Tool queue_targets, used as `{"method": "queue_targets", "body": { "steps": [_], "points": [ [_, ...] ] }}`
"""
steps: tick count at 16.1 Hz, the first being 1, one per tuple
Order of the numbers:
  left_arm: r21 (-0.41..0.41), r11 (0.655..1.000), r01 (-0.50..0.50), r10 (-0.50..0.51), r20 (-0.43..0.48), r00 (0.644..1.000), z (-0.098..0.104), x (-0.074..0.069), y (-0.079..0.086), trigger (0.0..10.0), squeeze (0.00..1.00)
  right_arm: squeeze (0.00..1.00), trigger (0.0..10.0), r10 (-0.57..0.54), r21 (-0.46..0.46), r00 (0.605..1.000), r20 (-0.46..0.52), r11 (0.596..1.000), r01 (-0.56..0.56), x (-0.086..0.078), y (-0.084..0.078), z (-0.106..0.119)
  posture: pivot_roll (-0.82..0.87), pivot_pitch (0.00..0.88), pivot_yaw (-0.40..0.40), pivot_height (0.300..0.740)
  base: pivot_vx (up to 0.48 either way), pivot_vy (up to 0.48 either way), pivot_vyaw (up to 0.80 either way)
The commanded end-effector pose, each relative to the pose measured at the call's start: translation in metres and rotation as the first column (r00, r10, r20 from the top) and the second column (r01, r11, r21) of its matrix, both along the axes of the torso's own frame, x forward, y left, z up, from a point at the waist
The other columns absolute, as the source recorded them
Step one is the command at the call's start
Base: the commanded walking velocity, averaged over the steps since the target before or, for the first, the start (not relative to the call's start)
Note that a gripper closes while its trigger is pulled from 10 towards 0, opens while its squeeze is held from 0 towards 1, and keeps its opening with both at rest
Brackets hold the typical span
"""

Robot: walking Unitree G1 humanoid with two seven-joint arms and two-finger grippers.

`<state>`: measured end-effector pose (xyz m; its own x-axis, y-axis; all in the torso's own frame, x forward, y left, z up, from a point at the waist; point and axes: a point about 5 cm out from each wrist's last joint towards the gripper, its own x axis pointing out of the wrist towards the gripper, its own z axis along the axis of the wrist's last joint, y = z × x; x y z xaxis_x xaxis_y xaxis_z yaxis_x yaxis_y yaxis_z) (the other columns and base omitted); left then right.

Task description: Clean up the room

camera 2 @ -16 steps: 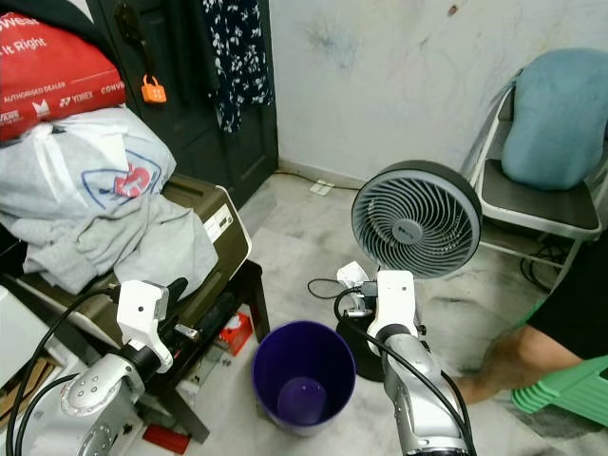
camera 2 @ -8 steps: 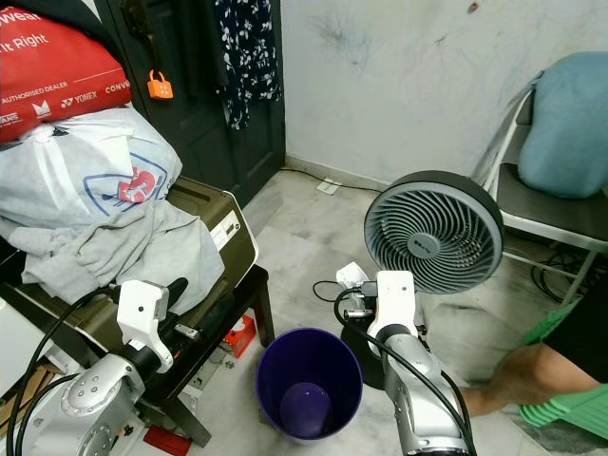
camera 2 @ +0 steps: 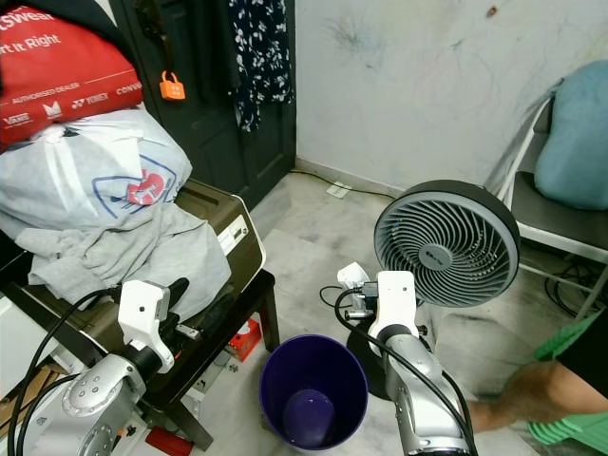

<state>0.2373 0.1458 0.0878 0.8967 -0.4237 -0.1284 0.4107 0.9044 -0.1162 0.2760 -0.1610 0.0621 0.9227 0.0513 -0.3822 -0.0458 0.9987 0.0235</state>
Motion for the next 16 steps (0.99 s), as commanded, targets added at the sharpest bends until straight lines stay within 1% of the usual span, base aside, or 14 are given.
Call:
{"method": "queue_targets", "body": {
  "steps": [1, 16],
  "points": [
    [0.013, 1.0, 0.011, -0.011, -0.003, 1.0, -0.0013, -0.0009, -0.0003, 10.0, 0.0, 0.0, 10.0, 0.002, -0.007, 1.0, -0.005, 1.0, -0.002, 0.0007, -0.0005, -0.0009, -0.13, 0.0, 0.015, 0.74, 0.255, 0.0, 0.0],
    [0.011, 1.0, 0.02, -0.019, -0.01, 1.0, -0.0023, -0.0017, -0.0014, 10.0, 0.0, 0.0, 10.0, 0.005, -0.01, 1.0, -0.012, 1.0, -0.005, 0.0006, -0.0004, -0.0024, -0.13, 0.0, 0.015, 0.74, 0.278, 0.0, 0.0]
  ]
}}
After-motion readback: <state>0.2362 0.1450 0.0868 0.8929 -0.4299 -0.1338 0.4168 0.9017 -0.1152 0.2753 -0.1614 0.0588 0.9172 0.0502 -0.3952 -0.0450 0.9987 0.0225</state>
